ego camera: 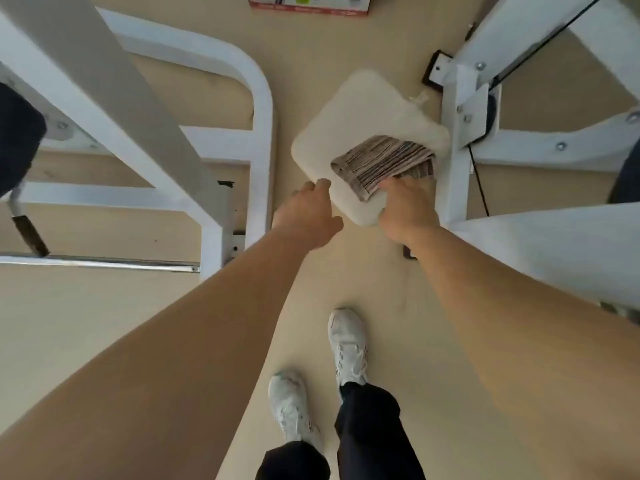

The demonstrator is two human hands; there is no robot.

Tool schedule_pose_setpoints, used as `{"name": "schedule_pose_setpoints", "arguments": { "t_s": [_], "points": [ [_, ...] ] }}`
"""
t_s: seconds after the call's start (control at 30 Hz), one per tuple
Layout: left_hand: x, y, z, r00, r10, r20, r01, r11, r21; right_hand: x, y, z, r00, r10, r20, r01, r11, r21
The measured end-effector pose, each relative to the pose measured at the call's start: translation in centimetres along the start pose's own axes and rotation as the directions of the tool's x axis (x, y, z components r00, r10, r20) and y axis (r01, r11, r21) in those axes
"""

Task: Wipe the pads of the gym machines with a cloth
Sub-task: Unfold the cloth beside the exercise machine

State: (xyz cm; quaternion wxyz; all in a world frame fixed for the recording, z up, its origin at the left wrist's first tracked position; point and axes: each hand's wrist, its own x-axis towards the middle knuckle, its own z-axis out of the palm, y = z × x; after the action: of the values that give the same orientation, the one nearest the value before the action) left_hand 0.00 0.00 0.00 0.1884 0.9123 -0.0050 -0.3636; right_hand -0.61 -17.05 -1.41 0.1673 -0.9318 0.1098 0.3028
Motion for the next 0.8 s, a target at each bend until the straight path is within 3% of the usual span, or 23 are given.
{"name": "schedule_pose_setpoints", "arguments": {
  "t_s": [0.1,0.3,0.53,0.67,0.8],
  "points": [
    [3.8,-0.6,1.9,0.996,0.017,-0.084,-0.019,0.999,-0.030,3.4,0.6,2.3,0.995,-0.034,-0.090,0.036,0.999,0.018],
    [8.0,-1.0,4.7,0.996,0.072,-0.052,-0.073,0.997,-0.031,7.0,1.1,5.1,0.975,-0.103,-0.195,0.091,0.993,-0.069],
    [5.2,-2.0,4.0,1.000,0.025,-0.002,-0.026,0.993,-0.113,4.7,-0.5,2.8,0.953,-0.092,-0.288,0.121,0.989,0.085],
    [1.6,-2.0,0.7,0.999,-0.024,-0.033,0.016,0.970,-0.241,0.5,-3.8,-0.6,0.968,-0.039,-0.247,0.125,0.931,0.342],
    [-3.5,-1.8,-3.9,0.999,-0.034,0.029,0.042,0.953,-0.301,-5.1,-8.5,-5.7,0.995,0.007,-0.103,0.072,0.675,0.734]
  ]
}}
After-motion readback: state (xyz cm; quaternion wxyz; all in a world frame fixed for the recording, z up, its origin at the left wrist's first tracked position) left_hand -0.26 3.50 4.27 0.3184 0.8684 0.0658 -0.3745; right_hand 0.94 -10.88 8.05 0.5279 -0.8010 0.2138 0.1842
